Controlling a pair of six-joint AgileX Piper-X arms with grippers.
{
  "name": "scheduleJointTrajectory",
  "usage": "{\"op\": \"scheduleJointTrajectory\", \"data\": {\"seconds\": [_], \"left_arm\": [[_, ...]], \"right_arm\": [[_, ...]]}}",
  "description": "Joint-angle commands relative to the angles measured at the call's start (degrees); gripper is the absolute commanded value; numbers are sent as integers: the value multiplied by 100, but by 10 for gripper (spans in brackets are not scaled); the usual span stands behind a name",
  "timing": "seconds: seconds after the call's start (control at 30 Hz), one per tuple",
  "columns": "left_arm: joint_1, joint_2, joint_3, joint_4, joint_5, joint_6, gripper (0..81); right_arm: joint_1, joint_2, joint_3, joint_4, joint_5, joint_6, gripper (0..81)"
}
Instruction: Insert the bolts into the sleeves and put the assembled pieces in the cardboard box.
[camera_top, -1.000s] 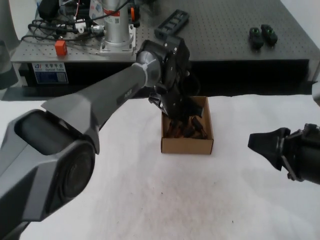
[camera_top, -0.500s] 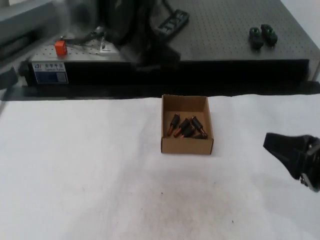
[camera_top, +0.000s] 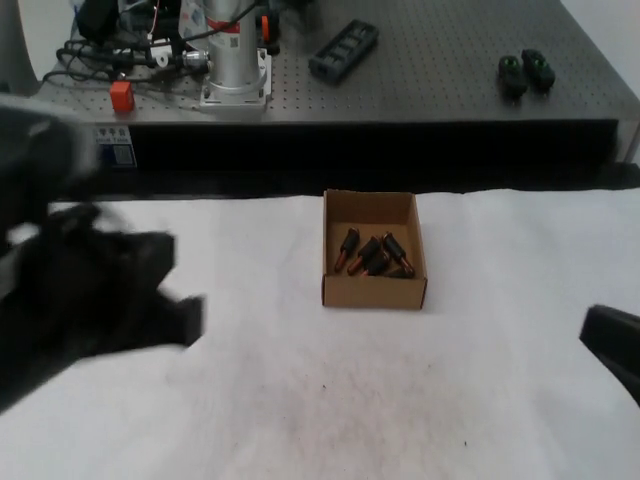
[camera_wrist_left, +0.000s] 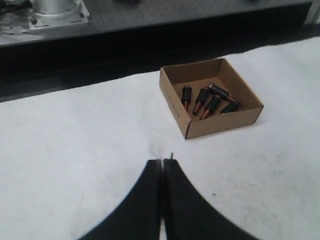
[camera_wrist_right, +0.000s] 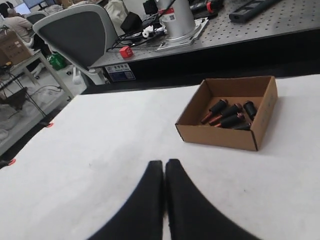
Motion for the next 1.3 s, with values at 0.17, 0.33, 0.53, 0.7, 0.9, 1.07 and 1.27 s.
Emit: {"op": "scheduleJointTrajectory", "data": {"seconds": [0.17,0.33,0.53,0.7,0.9,1.07,1.27], "left_arm": [[-12,-2615,1118,894,-266,-353,6],[-12,-3288,1845,886,-433,-311,6],[-12,-3392,2327,681,-427,-525,6],[-12,-3392,2727,151,-258,-512,1],[-12,-3392,2912,54,208,-604,6],[-12,-3392,2912,404,151,-580,6],[-12,-3392,3178,521,79,-757,6]], "right_arm": [[-33,-997,4,1250,19,-328,27],[-33,-1098,316,1365,75,-361,27],[-33,-1099,789,826,521,-207,27],[-33,-1087,1323,280,838,111,27],[-33,-1087,1727,-33,856,201,27],[-33,-1087,1768,26,872,201,27],[-33,-1087,1768,583,1345,201,27]]}}
